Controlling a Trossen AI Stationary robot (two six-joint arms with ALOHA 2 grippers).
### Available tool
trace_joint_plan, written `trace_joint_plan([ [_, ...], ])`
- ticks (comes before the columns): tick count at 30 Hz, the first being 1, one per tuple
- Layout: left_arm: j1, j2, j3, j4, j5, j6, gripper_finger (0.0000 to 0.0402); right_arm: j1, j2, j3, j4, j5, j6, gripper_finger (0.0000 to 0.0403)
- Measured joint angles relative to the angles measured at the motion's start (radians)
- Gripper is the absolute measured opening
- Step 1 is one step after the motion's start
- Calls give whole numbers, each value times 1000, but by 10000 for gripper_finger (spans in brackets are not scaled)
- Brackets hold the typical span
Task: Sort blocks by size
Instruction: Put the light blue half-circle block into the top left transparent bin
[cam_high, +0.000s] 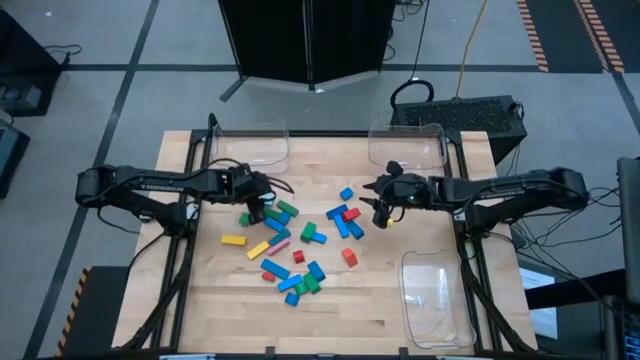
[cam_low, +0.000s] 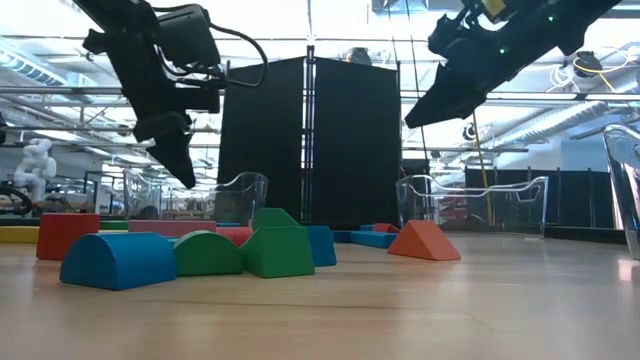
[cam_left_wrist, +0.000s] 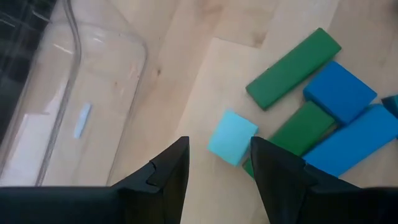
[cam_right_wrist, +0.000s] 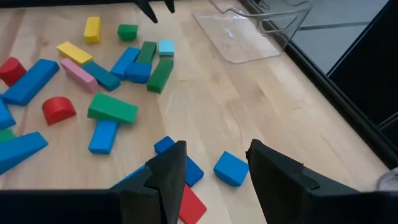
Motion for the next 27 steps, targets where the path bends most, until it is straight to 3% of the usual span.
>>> trace_joint_plan([
  [12,1,58,0,21,26,-2,179,-27,56,0,133,6,26,167],
  [22,51,132,0,50,44,-52,297,-27,56,0,87,2,61,167],
  [27,65,132,0,51,54,67,334,-27,56,0,85,2,64,167],
])
